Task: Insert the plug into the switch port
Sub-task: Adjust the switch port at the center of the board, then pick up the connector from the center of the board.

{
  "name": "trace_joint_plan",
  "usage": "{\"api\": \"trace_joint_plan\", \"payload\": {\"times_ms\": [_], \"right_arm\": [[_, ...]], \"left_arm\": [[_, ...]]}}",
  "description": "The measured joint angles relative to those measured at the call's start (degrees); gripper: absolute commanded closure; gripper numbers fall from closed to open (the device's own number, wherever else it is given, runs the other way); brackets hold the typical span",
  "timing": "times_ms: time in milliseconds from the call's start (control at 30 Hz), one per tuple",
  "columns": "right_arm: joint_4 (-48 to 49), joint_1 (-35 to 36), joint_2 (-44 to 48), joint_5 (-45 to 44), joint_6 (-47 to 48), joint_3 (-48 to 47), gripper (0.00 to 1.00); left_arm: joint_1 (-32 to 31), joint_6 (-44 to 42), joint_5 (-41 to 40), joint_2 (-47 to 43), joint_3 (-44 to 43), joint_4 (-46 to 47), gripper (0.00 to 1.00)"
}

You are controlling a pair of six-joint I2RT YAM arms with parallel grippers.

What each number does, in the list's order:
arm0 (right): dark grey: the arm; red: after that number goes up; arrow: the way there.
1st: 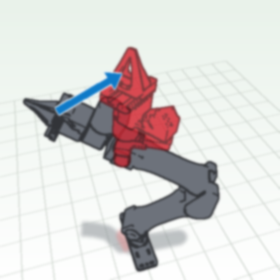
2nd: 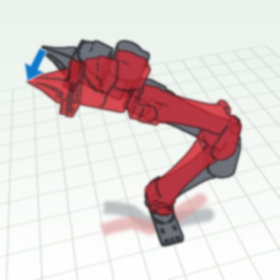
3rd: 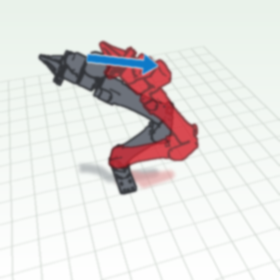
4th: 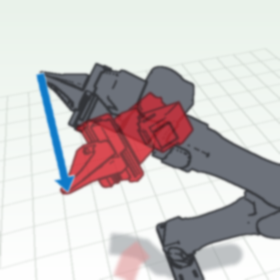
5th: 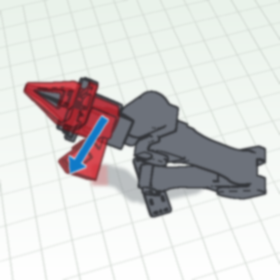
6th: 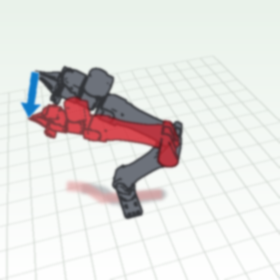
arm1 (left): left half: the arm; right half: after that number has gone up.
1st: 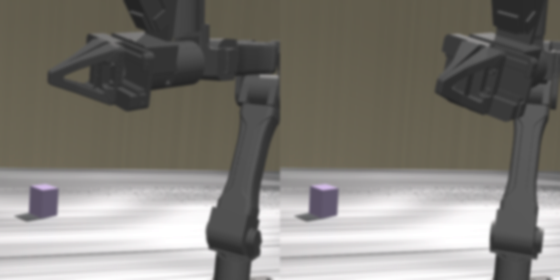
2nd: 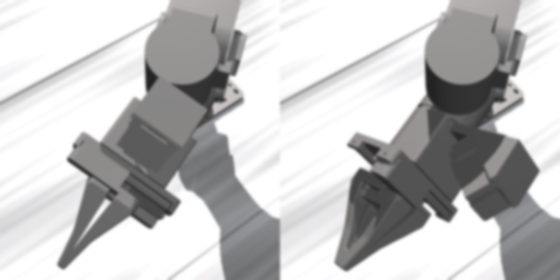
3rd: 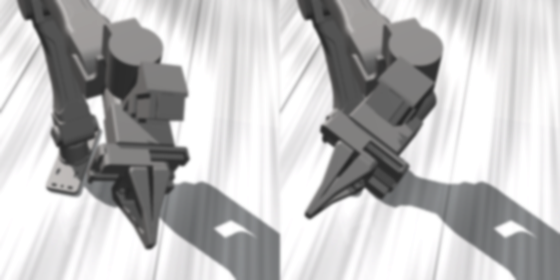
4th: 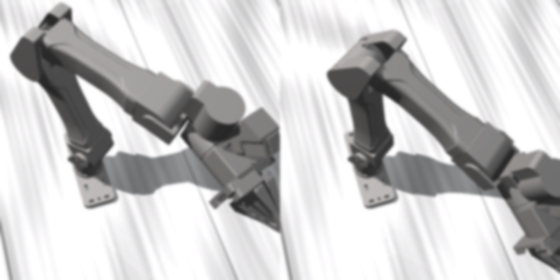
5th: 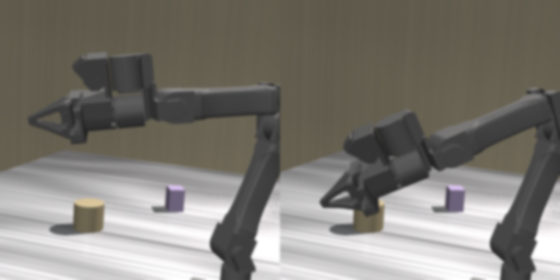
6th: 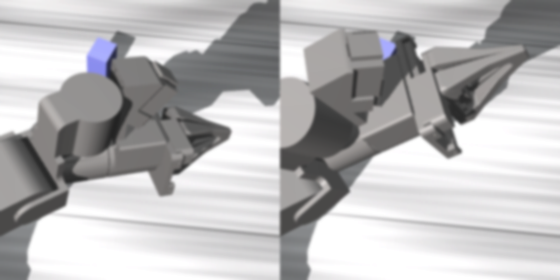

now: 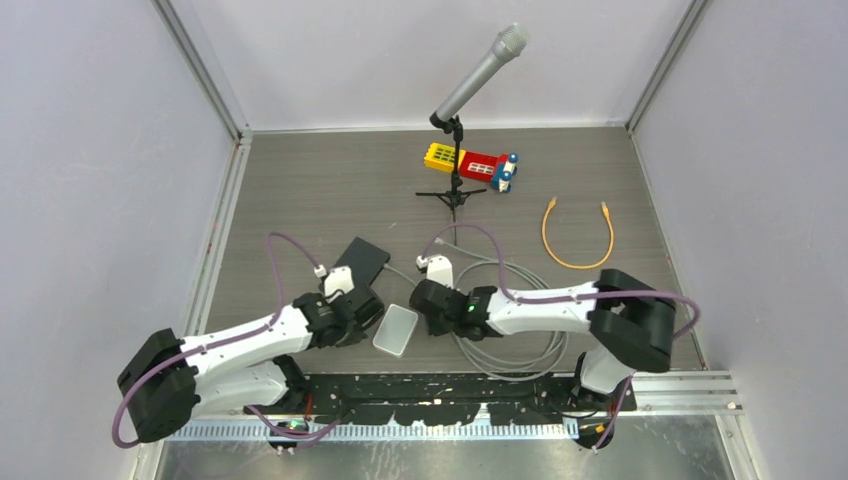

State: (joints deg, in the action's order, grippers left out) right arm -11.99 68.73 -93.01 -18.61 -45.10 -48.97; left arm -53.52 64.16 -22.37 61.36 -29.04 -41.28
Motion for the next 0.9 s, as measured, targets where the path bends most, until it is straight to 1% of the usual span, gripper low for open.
{"api": "trace_joint_plan", "payload": {"times_ms": [67, 100, 133, 167, 200, 267, 367, 433, 533, 667, 800, 900], "right_arm": [[-3.0, -1.1, 3.3, -1.2, 2.1, 0.2, 0.79], [-4.6, -1.8, 5.9, -1.8, 3.6, 0.2, 0.77], [-5.5, -2.8, 8.5, -2.3, 4.9, 0.2, 0.71], [-6.2, -4.5, 11.7, -2.6, 6.6, 0.2, 0.63], [-6.5, -6.5, 14.4, -2.9, 8.2, 0.2, 0.53], [-6.9, -11.6, 18.3, -3.2, 11.7, 0.0, 0.30], [-6.5, -21.0, 20.5, -3.1, 18.5, -0.4, 0.06], [-6.3, -25.6, 20.1, -1.9, 23.1, -0.4, 0.02], [-5.2, -29.9, 17.9, 2.3, 31.9, -0.4, 0.01], [-2.4, -31.2, 13.5, 9.1, 44.0, -0.2, 0.01], [2.1, -32.2, 10.7, 16.1, 53.9, 1.5, 0.02], [5.2, -33.9, 9.0, 21.4, 58.8, 1.9, 0.07]], "left_arm": [[0.0, 0.3, -1.7, -2.6, -1.2, -3.7, 1.00], [0.0, 0.4, -2.0, -3.1, -1.6, -4.2, 1.00], [0.0, 0.4, -2.7, -4.3, -2.4, -5.4, 1.00], [0.0, 0.3, -3.4, -5.5, -3.3, -6.5, 1.00], [0.0, 0.3, -4.3, -7.0, -4.5, -7.6, 0.99], [0.0, 0.3, -5.9, -9.4, -6.3, -9.4, 0.98], [0.0, 0.3, -7.9, -12.3, -7.8, -11.8, 0.98], [0.0, 0.3, -8.5, -13.4, -7.8, -13.1, 0.98], [0.0, 0.3, -8.9, -13.8, -7.8, -14.5, 0.98], [0.0, 0.2, -8.9, -13.7, -7.8, -14.9, 0.99], [0.0, -0.1, -8.6, -13.5, -7.8, -14.8, 0.99], [0.0, -0.4, -8.2, -13.4, -7.8, -14.7, 1.00]]}}
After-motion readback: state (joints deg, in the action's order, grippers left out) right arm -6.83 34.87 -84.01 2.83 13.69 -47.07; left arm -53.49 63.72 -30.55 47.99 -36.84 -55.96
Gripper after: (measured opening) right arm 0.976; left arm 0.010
